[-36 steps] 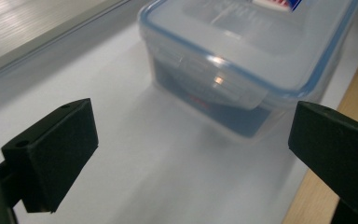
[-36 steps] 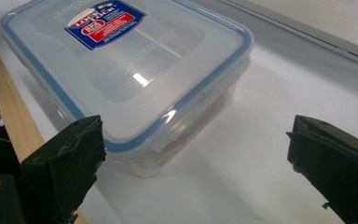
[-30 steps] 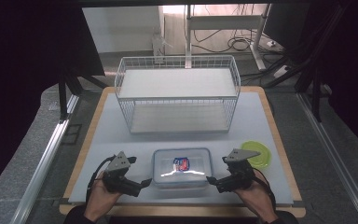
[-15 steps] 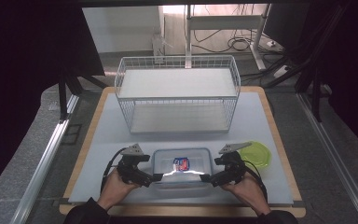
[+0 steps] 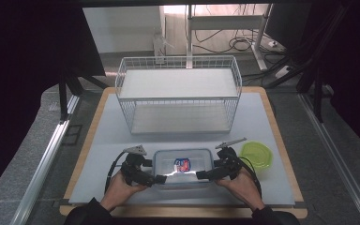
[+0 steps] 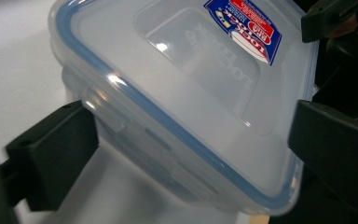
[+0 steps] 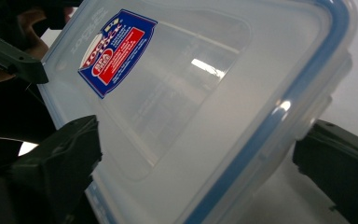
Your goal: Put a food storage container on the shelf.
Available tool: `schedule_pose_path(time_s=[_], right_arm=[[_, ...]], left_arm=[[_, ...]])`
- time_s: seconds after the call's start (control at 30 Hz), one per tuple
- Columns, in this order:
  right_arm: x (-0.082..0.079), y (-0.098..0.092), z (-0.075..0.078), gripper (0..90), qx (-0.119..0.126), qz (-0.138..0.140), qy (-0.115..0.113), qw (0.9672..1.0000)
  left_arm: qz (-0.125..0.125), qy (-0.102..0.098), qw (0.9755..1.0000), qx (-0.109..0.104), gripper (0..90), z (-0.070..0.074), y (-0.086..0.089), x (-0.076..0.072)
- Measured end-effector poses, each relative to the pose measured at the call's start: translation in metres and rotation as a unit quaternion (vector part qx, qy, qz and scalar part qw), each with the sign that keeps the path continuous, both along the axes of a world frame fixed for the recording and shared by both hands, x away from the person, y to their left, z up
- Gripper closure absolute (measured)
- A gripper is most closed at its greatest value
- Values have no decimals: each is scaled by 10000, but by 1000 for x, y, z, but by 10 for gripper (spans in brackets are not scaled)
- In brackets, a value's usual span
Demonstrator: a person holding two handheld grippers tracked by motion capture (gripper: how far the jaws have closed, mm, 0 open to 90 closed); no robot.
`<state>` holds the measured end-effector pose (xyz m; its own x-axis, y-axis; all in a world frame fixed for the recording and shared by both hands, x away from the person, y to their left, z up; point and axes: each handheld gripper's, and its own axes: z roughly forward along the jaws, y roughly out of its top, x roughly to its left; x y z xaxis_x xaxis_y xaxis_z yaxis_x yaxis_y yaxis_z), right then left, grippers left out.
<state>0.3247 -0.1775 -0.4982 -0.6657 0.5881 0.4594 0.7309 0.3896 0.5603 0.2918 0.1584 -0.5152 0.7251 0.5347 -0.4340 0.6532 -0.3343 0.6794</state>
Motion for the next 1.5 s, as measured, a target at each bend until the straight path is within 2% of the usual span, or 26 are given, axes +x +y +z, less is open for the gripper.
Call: schedule_pose_path(time_s=[0.1,0.2,0.27,0.3,0.33,0.37,0.43,0.63,0.73,0.9,1.07,1.17,1.27,1.37,1.5], right_arm=[[-5,-4,4,118,-25,0,-56,10000],[-14,-8,10,195,-76,1,-101,9999],[-16,-9,10,211,-93,20,-111,9999],[-18,-10,11,232,-92,31,-114,9999],[-23,-14,12,292,-62,86,-82,9999],[-23,-14,12,292,-62,86,-82,9999],[-27,-20,11,357,39,91,-7,10000],[-28,-29,9,459,355,10,142,9993],[-25,-32,8,478,518,-23,244,9984],[-24,-33,8,499,549,-108,370,9977],[-23,-36,10,514,641,-143,286,9974],[-21,-37,6,507,646,-106,307,9974],[-16,-41,5,514,754,-53,254,9968],[-12,-41,6,470,869,-31,155,9961],[-5,-41,4,485,1086,-49,218,9938]], left_arm=[[97,48,9999,-59,116,2,4,-4],[145,3,9999,-37,178,5,5,-11],[162,-57,9998,-31,194,6,6,-17],[168,-57,9998,-80,218,6,9,-20],[191,-57,9997,-150,306,6,11,-22],[206,-31,9994,-272,306,6,16,-24],[187,13,9987,-466,389,5,23,-27],[232,-72,9981,-565,471,6,27,-37],[302,-85,9977,-605,480,5,28,-39],[409,-96,9967,-692,498,6,27,-39],[416,-39,9957,-822,519,4,29,-34],[417,-78,9959,-798,519,4,27,-34],[401,-100,9958,-814,519,4,28,-34],[374,-150,9963,-765,519,5,27,-35],[411,-94,9956,-840,518,3,28,-34]])
